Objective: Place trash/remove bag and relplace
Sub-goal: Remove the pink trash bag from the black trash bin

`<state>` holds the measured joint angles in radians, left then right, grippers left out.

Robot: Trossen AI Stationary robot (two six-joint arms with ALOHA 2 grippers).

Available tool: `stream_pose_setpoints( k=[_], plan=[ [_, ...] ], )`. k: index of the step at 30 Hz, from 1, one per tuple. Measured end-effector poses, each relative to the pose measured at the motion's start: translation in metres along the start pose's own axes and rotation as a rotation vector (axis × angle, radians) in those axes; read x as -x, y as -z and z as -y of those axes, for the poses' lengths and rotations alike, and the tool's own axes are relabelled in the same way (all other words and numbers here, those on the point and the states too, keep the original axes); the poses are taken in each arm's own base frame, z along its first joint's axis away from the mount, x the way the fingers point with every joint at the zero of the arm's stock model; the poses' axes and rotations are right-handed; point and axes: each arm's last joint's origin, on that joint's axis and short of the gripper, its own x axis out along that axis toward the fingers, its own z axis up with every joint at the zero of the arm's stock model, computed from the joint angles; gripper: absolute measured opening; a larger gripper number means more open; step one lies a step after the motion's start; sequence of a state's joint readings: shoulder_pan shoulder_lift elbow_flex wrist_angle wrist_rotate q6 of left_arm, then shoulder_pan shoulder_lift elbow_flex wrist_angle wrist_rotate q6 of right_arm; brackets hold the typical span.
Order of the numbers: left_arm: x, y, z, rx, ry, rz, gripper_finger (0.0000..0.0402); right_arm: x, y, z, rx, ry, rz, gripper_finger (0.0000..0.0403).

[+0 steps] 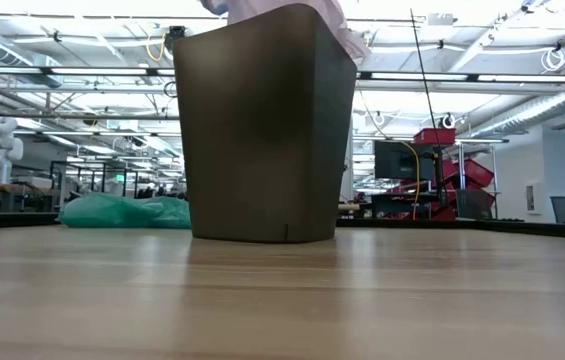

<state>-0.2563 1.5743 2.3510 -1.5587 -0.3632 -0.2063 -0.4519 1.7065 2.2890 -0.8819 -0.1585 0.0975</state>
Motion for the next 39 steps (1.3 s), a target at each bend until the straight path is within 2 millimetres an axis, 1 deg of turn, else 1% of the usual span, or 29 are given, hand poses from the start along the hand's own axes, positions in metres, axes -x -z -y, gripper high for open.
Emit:
stream_pose_setpoints(
  k=[5,9,12,14,17,23,27,29,34,36,39],
  plan=[
    [-0.023,-0.004,0.017,-0.020,-0.013,-0.059,0.0078,0.000,0.000,0.000,0.003,0.000,-0.001,0.0000],
    [-0.044,-0.008,0.024,-0.022,-0.109,-0.085,0.0113,0.000,0.000,0.000,0.011,-0.003,-0.003,0.0000],
    [-0.055,-0.010,0.027,-0.014,-0.203,-0.081,0.0130,0.002,0.000,0.000,0.017,-0.006,-0.006,0.0000],
    [-0.058,-0.011,0.028,0.005,-0.259,-0.069,0.0134,0.005,0.000,-0.001,0.032,-0.006,-0.004,0.0000],
    [-0.057,-0.012,0.026,0.052,-0.301,-0.047,0.0135,0.012,-0.002,-0.002,0.044,-0.008,0.009,0.0000],
    [-0.040,-0.008,0.027,0.172,-0.263,0.001,0.0135,0.024,-0.006,-0.004,0.054,-0.008,0.033,0.0000],
    [-0.035,-0.006,0.033,0.183,-0.230,0.009,0.0135,0.030,-0.007,-0.005,0.055,-0.009,0.041,0.0000],
    [-0.041,-0.003,0.037,0.168,-0.229,-0.018,0.0135,0.031,-0.007,-0.005,0.055,-0.009,0.041,0.0000],
    [-0.069,0.011,0.047,0.103,-0.273,-0.128,0.0135,0.032,-0.007,-0.005,0.054,-0.010,0.042,0.0000],
    [-0.074,0.015,0.047,0.098,-0.310,-0.135,0.0135,0.032,-0.007,-0.007,0.054,-0.016,0.043,0.0000],
    [-0.075,0.015,0.047,0.103,-0.342,-0.121,0.0135,0.034,-0.007,-0.008,0.055,-0.031,0.046,0.0000]
  ],
)
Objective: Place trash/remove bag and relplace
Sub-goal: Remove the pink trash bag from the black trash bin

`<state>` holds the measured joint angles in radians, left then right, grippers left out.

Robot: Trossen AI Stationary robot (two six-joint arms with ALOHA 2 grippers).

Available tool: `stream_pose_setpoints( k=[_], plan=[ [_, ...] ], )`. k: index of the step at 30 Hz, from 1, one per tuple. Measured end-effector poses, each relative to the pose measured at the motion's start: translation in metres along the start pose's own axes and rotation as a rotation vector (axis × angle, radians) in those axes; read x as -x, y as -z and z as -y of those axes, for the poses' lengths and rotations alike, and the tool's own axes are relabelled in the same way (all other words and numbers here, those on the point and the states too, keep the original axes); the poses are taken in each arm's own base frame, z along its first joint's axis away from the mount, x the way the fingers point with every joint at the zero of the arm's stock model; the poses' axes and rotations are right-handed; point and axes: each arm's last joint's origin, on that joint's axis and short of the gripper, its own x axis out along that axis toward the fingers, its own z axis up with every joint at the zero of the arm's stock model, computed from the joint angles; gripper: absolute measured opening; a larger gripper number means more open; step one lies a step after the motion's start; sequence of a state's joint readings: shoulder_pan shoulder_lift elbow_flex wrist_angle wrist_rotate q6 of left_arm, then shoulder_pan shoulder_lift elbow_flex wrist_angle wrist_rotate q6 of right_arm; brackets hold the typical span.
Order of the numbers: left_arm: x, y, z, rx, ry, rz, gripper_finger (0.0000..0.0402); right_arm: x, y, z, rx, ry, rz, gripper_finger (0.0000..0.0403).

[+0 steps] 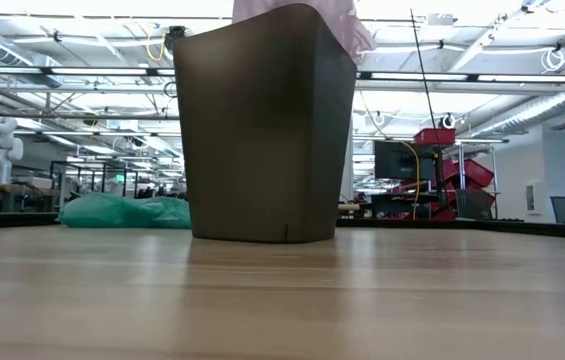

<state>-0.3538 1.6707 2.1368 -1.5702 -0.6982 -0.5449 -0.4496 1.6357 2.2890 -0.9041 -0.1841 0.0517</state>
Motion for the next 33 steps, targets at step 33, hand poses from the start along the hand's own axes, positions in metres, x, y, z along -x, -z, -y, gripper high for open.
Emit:
stream_pose_setpoints(
  k=[33],
  plan=[
    [0.020,-0.021,-0.017,-0.128,-0.260,0.293,0.0135,0.046,-0.011,0.008,-0.014,0.061,0.087,0.0000]
  ],
)
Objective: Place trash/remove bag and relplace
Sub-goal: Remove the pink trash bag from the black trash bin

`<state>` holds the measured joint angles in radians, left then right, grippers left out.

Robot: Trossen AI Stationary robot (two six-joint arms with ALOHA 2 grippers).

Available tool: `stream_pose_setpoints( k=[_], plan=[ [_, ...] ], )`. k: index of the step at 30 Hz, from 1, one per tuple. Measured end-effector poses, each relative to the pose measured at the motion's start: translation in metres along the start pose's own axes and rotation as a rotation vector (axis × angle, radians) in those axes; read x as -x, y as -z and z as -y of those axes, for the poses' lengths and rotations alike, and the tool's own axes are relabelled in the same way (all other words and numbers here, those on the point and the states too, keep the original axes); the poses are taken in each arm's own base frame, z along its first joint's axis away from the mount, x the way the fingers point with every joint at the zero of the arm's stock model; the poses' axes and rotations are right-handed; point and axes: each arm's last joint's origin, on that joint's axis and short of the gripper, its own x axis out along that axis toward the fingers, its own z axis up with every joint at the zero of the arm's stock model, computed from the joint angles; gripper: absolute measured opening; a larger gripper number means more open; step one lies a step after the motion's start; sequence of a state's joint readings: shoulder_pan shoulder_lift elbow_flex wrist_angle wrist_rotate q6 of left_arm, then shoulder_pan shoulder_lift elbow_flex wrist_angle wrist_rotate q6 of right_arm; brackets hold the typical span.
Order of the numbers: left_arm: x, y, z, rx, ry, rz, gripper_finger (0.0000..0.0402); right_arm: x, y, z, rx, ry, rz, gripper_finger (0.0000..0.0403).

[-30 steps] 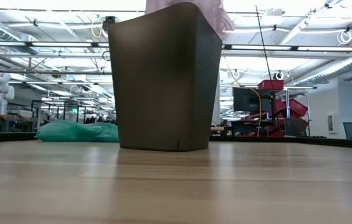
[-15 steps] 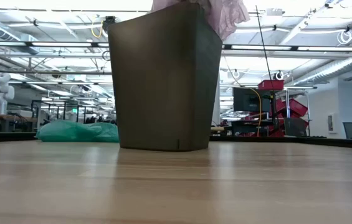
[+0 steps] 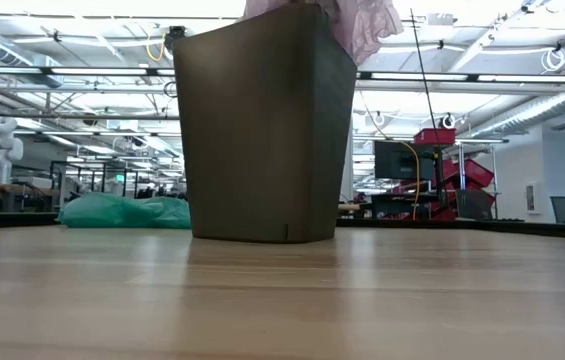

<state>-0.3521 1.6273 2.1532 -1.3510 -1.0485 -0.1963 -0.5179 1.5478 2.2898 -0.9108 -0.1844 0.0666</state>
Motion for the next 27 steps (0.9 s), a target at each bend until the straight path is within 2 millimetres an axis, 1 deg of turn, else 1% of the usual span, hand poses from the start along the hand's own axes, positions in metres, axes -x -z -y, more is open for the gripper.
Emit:
stream_pose_setpoints(
  k=[9,15,17,19,23,24,27],
  plan=[
    [-0.019,-0.002,0.008,-0.064,-0.033,-0.040,0.0135,0.000,0.000,0.000,0.001,0.000,0.000,0.0000],
    [-0.026,-0.006,0.005,-0.015,-0.096,-0.020,0.0131,0.000,0.000,0.000,0.000,0.000,0.000,0.0000],
    [-0.028,-0.009,0.004,-0.010,-0.105,-0.009,0.0118,0.000,0.000,0.000,0.000,0.000,-0.001,0.0000],
    [-0.028,-0.011,0.004,-0.017,-0.107,0.003,0.0093,0.000,0.000,0.000,0.000,0.000,-0.001,0.0000],
    [-0.030,-0.013,0.004,-0.030,-0.083,0.011,0.0017,0.000,0.000,0.000,0.000,0.000,-0.001,0.0000],
    [-0.030,-0.013,0.004,-0.028,-0.073,0.009,0.0009,0.000,0.000,0.000,0.002,0.000,-0.001,0.0000],
    [-0.031,-0.015,0.003,-0.017,-0.070,0.014,0.0003,0.000,0.000,0.000,0.004,0.001,-0.001,0.0000]
  ],
)
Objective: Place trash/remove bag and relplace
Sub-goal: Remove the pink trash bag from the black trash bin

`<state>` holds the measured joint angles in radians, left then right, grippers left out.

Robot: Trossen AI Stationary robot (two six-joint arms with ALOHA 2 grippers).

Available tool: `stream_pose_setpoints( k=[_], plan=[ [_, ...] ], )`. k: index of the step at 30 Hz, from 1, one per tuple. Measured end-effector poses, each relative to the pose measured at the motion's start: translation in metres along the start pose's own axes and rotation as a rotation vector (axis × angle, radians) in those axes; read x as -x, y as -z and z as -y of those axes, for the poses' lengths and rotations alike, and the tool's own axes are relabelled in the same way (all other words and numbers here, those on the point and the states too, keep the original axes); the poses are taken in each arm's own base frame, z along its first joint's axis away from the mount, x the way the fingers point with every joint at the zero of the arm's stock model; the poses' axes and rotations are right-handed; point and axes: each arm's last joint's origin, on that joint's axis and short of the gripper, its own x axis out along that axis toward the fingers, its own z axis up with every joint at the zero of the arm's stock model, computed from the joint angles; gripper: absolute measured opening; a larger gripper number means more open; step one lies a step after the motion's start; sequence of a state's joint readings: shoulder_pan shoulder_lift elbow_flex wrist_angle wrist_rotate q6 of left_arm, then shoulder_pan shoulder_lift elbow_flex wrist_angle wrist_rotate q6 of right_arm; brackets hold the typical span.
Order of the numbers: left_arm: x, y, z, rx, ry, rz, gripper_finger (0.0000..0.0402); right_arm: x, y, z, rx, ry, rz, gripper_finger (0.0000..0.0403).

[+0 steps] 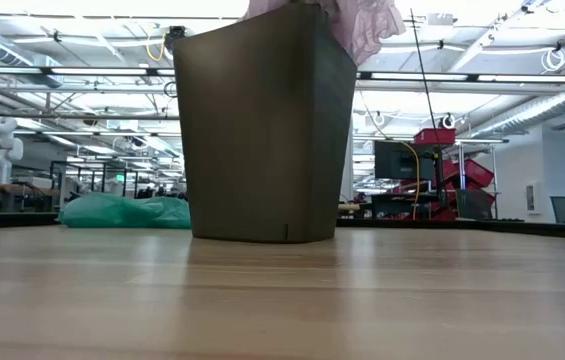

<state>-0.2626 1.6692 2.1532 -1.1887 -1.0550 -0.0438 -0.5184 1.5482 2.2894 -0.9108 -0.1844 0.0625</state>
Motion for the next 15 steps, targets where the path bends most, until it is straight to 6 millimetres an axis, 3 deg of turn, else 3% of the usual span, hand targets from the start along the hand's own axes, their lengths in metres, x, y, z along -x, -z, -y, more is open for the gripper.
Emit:
stream_pose_setpoints(
  k=[4,15],
  plan=[
    [0.007,-0.005,-0.008,0.034,0.024,0.025,0.0002,0.001,0.000,0.004,-0.005,0.017,-0.001,0.0000],
    [0.040,-0.023,-0.056,0.195,0.190,0.175,0.0001,0.000,0.010,0.024,-0.044,0.094,-0.097,0.0000]
  ],
)
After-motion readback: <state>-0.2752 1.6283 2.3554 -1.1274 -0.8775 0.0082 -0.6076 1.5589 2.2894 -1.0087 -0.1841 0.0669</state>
